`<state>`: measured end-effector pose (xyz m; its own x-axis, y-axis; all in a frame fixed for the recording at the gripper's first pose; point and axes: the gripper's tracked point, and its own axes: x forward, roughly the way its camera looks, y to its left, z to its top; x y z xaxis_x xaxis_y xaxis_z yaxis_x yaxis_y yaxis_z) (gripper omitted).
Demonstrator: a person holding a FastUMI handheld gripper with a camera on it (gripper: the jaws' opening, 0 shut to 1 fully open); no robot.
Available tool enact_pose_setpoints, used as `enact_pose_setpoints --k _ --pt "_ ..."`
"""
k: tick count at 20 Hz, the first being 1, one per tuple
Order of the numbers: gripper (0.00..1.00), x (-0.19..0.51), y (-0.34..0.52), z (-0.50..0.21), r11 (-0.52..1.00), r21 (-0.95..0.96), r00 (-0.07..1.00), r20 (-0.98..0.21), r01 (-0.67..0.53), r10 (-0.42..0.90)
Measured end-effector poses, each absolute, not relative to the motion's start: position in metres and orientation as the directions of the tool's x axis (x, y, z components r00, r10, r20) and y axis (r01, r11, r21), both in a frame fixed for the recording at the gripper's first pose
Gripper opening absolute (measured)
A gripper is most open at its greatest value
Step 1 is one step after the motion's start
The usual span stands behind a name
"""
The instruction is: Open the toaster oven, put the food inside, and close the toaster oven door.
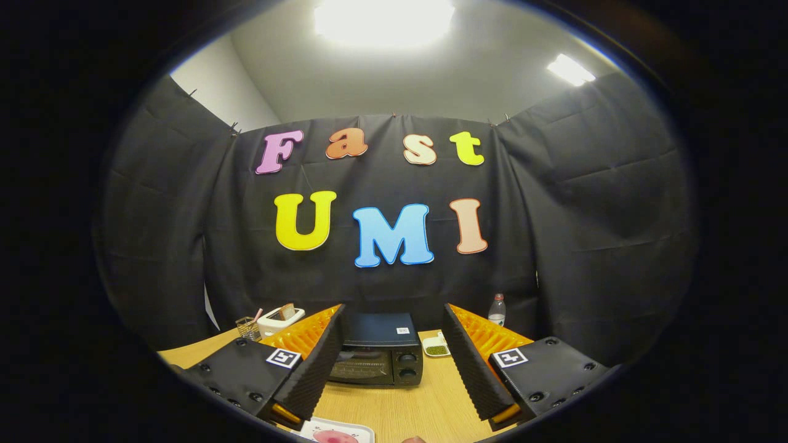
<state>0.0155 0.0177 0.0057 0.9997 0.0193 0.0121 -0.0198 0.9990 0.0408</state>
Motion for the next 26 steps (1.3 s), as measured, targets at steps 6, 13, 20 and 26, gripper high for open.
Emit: enact_pose_setpoints --k 6,13,20,26 --pt "0.97 0.043 0.041 0.003 0.997 0.046 0.998 0.003 -0.055 0.055" --pt "0.97 0.09 0.078 -0.016 0.992 0.056 0.992 -0.033 -0.117 0.119" --pt "0.97 0.133 0.115 -0.055 0.983 0.06 0.979 -0.1 -0.172 0.177" --pt "0.97 0.161 0.132 -0.092 0.982 0.061 0.968 -0.17 -0.178 0.186"
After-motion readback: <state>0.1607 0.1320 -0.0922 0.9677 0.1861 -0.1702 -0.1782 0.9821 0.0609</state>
